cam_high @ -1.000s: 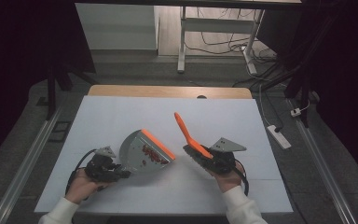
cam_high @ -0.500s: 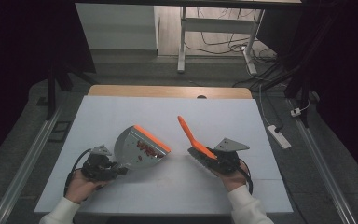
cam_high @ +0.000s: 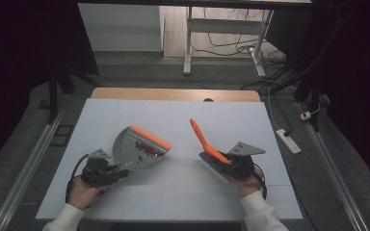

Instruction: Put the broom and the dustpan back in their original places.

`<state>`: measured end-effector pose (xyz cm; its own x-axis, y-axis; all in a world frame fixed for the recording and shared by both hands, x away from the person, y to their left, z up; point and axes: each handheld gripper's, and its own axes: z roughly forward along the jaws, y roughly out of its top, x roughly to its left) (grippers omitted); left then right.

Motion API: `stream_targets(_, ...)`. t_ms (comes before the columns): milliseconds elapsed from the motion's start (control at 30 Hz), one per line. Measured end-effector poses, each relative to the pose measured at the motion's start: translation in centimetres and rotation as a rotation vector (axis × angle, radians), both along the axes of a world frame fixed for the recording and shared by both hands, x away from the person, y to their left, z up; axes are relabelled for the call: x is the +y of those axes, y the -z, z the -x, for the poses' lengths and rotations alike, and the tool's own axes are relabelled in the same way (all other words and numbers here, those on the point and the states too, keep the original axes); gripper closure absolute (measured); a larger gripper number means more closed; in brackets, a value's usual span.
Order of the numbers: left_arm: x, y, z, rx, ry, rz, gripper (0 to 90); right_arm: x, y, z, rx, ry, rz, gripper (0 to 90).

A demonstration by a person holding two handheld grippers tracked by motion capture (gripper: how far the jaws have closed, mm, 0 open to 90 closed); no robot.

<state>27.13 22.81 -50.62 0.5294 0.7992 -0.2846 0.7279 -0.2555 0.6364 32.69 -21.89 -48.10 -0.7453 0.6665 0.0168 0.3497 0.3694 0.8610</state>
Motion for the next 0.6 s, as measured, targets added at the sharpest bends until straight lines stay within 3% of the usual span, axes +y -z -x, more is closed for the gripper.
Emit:
stream_targets(300,0.4,0.0,0.3,-0.017,-0.049,-0.010,61.5,-0.5,-0.1,0.4,0.000,0.013,0.008,69.9)
stream_targets(600,1.2,-0.1,0.4,-0.034,-0.120,0.006,61.5,-1.2,-0.3,0.9,0.001,0.026,0.010,69.9)
